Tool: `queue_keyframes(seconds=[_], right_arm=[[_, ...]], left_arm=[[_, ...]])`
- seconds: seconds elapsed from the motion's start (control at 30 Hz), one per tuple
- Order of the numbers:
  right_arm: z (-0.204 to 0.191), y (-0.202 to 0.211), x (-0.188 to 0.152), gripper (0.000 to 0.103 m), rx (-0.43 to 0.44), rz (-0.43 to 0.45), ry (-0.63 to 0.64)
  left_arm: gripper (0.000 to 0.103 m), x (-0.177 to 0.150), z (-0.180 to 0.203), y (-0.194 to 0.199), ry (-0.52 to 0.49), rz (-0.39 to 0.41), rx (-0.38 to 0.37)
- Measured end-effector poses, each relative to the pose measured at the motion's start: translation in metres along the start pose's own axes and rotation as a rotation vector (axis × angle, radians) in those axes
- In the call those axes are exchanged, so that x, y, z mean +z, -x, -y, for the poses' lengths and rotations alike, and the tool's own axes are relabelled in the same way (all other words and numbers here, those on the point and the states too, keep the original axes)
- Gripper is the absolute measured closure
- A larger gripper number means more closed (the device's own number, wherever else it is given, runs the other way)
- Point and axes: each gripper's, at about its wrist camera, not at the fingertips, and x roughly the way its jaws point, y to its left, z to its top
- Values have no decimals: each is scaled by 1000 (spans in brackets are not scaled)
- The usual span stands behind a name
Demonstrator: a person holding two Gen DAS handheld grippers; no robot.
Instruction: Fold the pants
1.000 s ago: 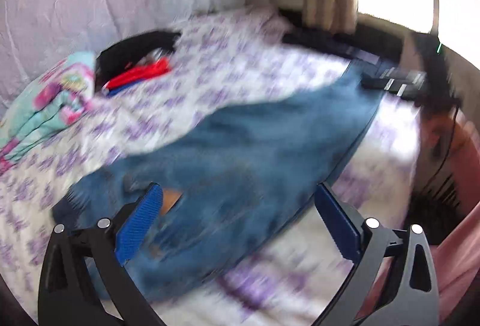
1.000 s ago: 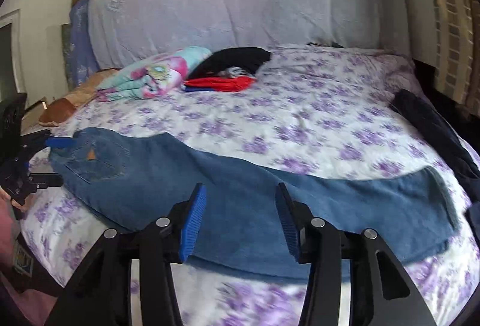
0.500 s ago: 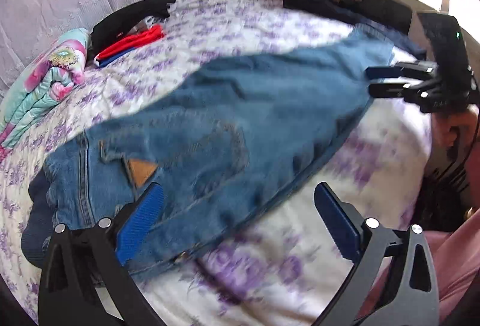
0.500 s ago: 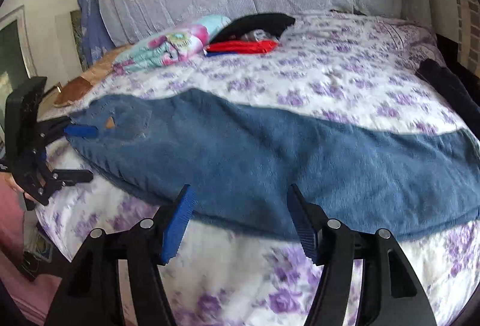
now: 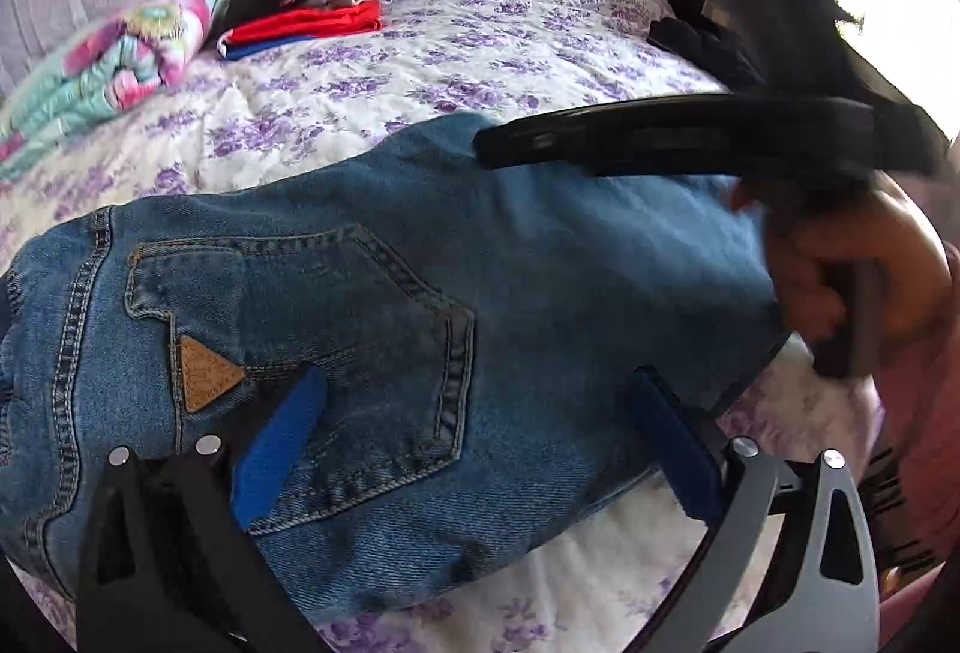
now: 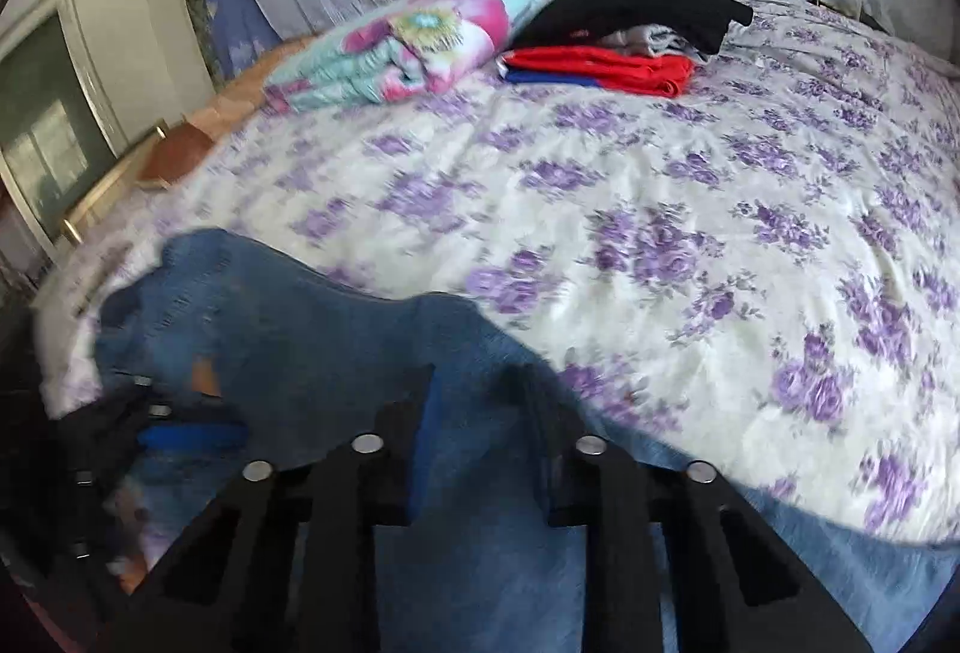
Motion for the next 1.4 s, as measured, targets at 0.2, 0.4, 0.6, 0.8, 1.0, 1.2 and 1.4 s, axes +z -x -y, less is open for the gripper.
queue_keyframes(seconds=[0.2, 0.4, 0.6, 0.8, 1.0, 1.2, 1.4], right_arm=[[29, 40, 3, 84, 47, 160, -165], [39, 57, -8, 84, 58, 141, -195], [28, 15, -22, 74, -117, 28, -156], [-58, 57, -19, 67, 82, 203, -1], [-116, 33, -46, 49, 225, 133, 36], [-105, 47, -69, 49, 216, 100, -55], [-91, 47, -107, 50, 150, 65, -40]], left_arm=[[5, -5, -2, 3, -8, 33, -1], [5, -4, -1, 1, -13, 40, 1], [5, -4, 0, 6, -14, 40, 16], [5, 3, -34, 82, -12, 213, 94], [5, -14, -133, 64, 269, 67, 268], [4, -33, -170, 60, 446, 13, 148], [4, -29, -143, 73, 307, 49, 308]])
